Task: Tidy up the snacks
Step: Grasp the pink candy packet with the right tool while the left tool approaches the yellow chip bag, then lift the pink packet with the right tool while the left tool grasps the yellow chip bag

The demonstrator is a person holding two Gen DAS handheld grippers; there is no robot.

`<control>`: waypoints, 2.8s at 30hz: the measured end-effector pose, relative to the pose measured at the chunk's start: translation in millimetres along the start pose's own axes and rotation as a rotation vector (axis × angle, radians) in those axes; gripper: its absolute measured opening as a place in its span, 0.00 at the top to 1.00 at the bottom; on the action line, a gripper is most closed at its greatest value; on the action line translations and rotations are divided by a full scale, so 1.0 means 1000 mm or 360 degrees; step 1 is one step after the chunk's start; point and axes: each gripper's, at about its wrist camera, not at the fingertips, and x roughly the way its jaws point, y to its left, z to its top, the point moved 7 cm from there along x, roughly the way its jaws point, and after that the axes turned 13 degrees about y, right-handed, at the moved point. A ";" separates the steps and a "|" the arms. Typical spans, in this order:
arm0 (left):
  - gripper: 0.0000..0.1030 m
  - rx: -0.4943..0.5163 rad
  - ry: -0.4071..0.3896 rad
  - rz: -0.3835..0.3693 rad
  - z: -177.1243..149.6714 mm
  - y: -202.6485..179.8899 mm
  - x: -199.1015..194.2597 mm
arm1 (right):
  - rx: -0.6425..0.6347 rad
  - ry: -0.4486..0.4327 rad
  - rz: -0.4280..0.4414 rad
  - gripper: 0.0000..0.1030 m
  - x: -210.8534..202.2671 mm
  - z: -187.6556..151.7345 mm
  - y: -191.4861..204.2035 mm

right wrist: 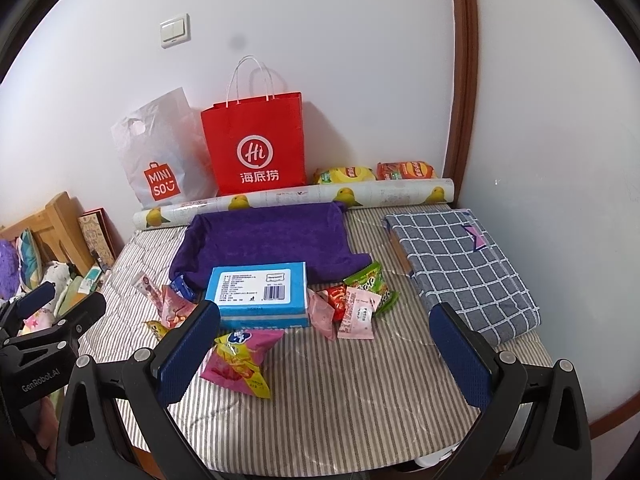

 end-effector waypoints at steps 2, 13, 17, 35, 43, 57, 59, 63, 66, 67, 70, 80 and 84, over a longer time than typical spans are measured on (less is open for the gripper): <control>0.00 -0.0010 0.0016 0.0000 0.003 0.002 0.007 | 0.0000 0.0008 -0.0003 0.00 0.005 0.003 -0.001; 0.00 -0.0066 0.0105 0.0020 0.011 0.027 0.050 | -0.0002 0.0087 -0.0020 0.01 0.049 0.009 -0.022; 0.00 -0.0099 0.0149 0.0050 0.010 0.040 0.071 | 0.0031 0.0141 -0.0029 0.04 0.076 0.005 -0.040; 0.00 -0.0203 0.0372 0.0119 0.004 0.076 0.151 | 0.0179 0.0451 0.0070 0.22 0.217 -0.016 -0.075; 0.00 -0.0253 0.0368 0.0102 0.015 0.088 0.160 | 0.0226 0.0505 0.0108 0.25 0.249 -0.009 -0.072; 0.00 -0.0263 0.0380 0.0057 0.004 0.099 0.158 | 0.0205 0.0557 0.0143 0.67 0.247 -0.014 -0.065; 0.00 -0.0258 0.0384 0.0044 0.002 0.099 0.156 | 0.0183 0.0540 0.0130 0.67 0.240 -0.015 -0.062; 0.00 -0.0244 0.0387 0.0012 -0.005 0.097 0.153 | 0.0169 0.0533 0.0135 0.67 0.228 -0.019 -0.060; 0.00 -0.0216 0.0388 -0.0016 -0.012 0.094 0.151 | 0.0154 0.0534 0.0148 0.67 0.218 -0.024 -0.056; 0.00 -0.0207 0.0395 -0.0028 -0.015 0.092 0.152 | 0.0145 0.0535 0.0155 0.67 0.215 -0.026 -0.054; 0.00 -0.0185 0.0417 -0.0062 -0.025 0.087 0.156 | 0.0120 0.0540 0.0175 0.67 0.209 -0.031 -0.049; 0.00 -0.0083 0.0500 -0.0123 -0.054 0.070 0.180 | 0.0124 0.0598 0.0204 0.67 0.215 -0.054 -0.045; 0.00 -0.0030 0.0532 -0.0123 -0.057 0.062 0.190 | 0.0114 0.0630 0.0197 0.67 0.222 -0.059 -0.044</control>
